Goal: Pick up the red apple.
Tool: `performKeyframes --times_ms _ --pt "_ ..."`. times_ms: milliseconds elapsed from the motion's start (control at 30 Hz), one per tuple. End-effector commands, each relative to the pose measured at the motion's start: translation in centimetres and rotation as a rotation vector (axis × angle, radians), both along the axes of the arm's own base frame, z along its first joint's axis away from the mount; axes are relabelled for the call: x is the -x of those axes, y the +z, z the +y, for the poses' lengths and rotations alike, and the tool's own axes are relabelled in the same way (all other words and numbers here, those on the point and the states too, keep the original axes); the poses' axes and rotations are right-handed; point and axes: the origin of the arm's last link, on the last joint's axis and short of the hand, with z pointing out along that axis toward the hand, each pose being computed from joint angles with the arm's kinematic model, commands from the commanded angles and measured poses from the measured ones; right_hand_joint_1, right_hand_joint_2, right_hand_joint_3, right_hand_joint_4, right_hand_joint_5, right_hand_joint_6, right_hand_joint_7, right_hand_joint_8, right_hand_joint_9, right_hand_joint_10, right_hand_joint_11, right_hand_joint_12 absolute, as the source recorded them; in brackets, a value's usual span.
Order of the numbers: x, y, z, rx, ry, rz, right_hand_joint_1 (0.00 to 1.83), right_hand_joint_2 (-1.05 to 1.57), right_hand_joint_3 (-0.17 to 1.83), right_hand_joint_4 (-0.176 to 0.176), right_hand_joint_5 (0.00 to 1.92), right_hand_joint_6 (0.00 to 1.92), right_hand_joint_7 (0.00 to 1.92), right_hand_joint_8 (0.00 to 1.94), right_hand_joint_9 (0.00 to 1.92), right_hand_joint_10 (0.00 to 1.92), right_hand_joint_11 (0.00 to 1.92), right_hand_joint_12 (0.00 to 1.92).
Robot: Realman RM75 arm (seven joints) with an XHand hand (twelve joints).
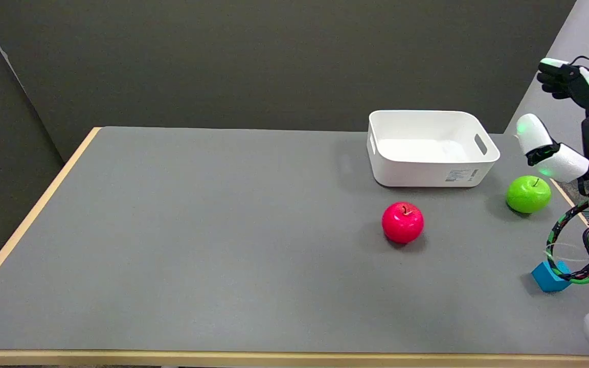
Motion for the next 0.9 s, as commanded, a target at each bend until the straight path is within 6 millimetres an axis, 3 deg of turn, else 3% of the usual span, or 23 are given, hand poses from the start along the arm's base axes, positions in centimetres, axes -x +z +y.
performKeyframes --times_ms 33,633,900 --pt "-0.5 0.0 -1.9 -0.022 -0.044 0.021 0.33 0.75 0.83 0.074 0.31 0.57 0.47 0.48 0.36 0.96 0.23 1.39" --pt "-1.2 -0.5 -1.3 -0.042 -0.037 0.076 0.32 0.76 0.83 0.075 0.31 0.58 0.47 0.48 0.36 0.95 0.23 1.39" --pt "-2.5 -0.3 0.1 -0.054 -0.116 0.108 0.3 0.75 0.83 0.075 0.31 0.57 0.47 0.48 0.36 0.96 0.23 1.39"
